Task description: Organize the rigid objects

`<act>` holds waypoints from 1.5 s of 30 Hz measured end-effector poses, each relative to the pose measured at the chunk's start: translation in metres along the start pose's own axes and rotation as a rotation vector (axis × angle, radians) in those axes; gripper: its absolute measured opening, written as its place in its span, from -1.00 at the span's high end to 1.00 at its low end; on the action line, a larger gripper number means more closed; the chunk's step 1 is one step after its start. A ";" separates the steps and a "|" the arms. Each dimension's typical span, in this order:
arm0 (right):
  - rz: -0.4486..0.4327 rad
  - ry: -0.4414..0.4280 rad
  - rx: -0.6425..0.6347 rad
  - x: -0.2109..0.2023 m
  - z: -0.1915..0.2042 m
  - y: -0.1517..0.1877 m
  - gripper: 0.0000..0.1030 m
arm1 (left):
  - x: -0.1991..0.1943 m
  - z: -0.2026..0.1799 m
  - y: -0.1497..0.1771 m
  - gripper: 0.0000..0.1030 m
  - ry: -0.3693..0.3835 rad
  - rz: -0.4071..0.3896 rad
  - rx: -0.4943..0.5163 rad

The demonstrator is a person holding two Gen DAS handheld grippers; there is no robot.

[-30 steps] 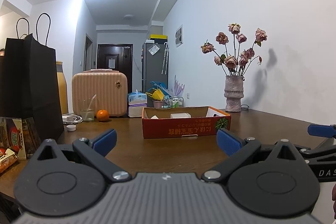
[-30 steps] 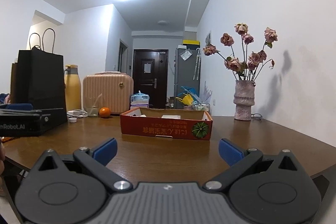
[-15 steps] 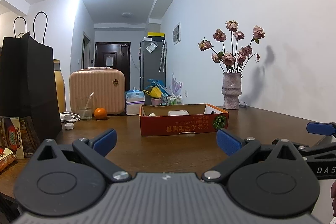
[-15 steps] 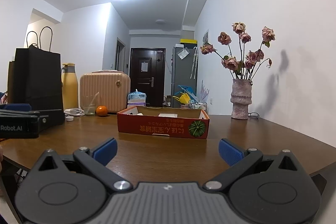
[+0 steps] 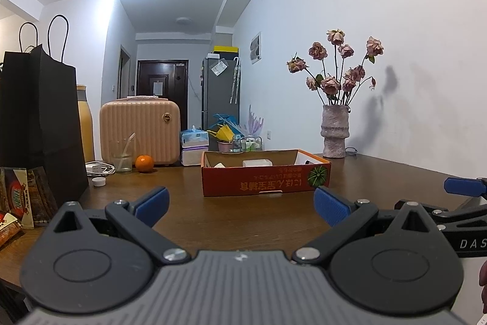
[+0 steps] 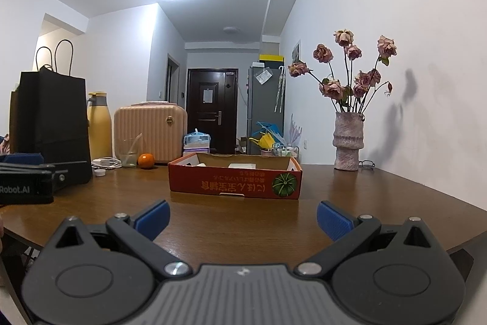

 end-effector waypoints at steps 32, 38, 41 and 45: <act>-0.016 0.024 0.005 0.000 0.001 0.000 -1.00 | 0.004 0.000 0.004 -1.00 -0.012 0.021 -0.005; -0.014 0.025 0.005 0.002 0.002 0.001 -1.00 | 0.005 0.000 0.005 -1.00 -0.010 0.033 -0.007; -0.015 0.027 0.004 0.002 0.002 0.001 -1.00 | 0.005 0.000 0.005 -1.00 -0.006 0.035 -0.008; -0.014 0.027 0.005 0.002 0.002 0.001 -1.00 | 0.005 0.001 0.005 -1.00 -0.013 0.027 -0.010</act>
Point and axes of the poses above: each gripper's, at about its wrist camera, not at the fingertips, and x roughly the way its jaws point, z to its left, y to its underside, the point moved 8 cm from there along x, roughly the way its jaws point, and after that the axes turned 4 degrees about x, right-handed, at the moved point
